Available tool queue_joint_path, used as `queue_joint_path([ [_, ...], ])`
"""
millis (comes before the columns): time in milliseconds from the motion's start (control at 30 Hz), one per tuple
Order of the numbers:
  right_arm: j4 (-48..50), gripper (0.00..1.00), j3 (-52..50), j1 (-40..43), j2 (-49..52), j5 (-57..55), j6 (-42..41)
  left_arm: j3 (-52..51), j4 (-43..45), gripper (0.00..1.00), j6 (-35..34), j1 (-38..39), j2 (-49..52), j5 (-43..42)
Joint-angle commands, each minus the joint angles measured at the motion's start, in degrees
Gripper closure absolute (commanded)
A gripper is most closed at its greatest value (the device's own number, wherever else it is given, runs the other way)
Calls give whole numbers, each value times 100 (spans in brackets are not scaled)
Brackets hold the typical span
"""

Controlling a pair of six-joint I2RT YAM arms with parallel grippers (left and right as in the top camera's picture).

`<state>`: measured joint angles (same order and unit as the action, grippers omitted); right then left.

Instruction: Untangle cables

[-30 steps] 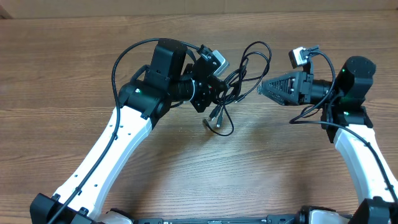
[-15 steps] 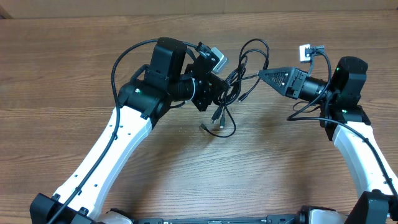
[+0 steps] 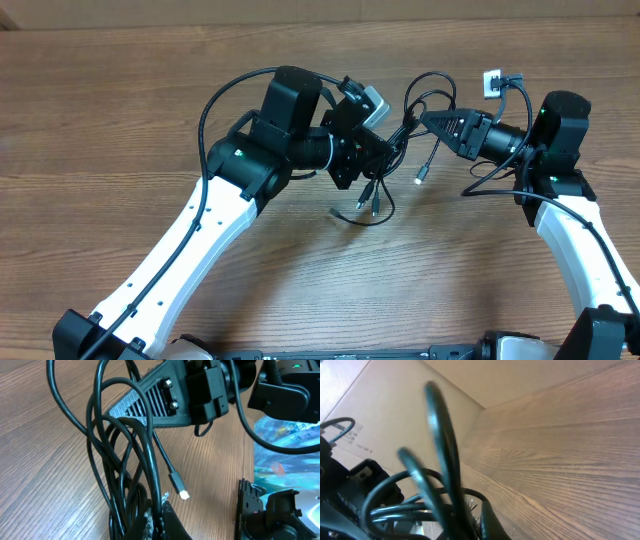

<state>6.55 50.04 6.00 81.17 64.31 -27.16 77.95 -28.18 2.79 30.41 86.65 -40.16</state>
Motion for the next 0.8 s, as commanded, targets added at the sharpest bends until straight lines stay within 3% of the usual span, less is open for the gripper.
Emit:
queue_joint_path([
  [0, 13, 96, 85, 13, 9, 157, 59, -7, 37, 96, -286, -2, -15, 367],
  [200, 24, 96, 87, 15, 7, 911, 13, -7, -2, 96, -374, -17, -15, 1045],
  [367, 428, 96, 87, 15, 7, 2033, -498, -7, -116, 96, -581, -17, -15, 1858],
  [600, 2186, 96, 87, 20, -72, 2562, -2476, -7, -597, 96, -579, -17, -13, 2367],
  [767, 4002, 96, 87, 20, -328, 2562, -4188, -7, -960, 96, -577, -17, -13, 2699],
])
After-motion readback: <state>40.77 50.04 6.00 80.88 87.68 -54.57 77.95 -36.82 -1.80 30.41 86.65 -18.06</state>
